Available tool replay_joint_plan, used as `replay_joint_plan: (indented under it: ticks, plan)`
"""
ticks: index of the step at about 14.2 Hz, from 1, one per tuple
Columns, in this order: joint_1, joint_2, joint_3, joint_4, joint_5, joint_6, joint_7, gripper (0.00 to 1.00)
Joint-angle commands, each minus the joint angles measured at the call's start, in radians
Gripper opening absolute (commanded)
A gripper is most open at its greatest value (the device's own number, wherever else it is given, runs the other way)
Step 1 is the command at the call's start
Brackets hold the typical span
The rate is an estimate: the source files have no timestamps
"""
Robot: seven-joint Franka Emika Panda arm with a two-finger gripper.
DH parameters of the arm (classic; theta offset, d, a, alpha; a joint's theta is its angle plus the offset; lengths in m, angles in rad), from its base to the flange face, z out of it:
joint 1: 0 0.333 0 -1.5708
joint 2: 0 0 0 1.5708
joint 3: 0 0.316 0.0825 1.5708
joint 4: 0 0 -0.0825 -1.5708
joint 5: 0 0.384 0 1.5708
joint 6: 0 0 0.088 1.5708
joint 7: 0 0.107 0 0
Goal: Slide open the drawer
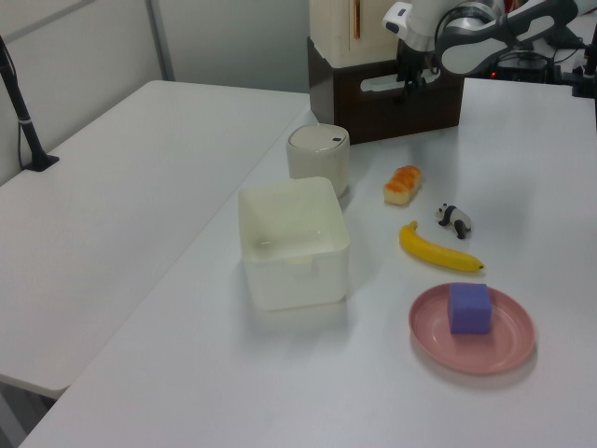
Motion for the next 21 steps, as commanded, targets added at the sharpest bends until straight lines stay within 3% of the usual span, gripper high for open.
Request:
replay_joint_plan:
  ticks: [1, 6, 9, 18, 21]
  plan:
    - [-0.001, 0.016, -0.002, 0.003, -0.019, 0.032, -0.008, 0.22]
    - [-0.021, 0.032, -0.002, 0.003, -0.031, 0.060, -0.010, 0.19]
    - [-0.021, 0.030, -0.002, 0.003, -0.031, 0.060, -0.011, 0.05]
    - [-0.011, -0.066, 0.010, -0.084, -0.029, 0.058, -0.004, 0.05]
    - [-0.007, -0.122, 0.044, -0.144, -0.029, 0.058, 0.065, 0.05]
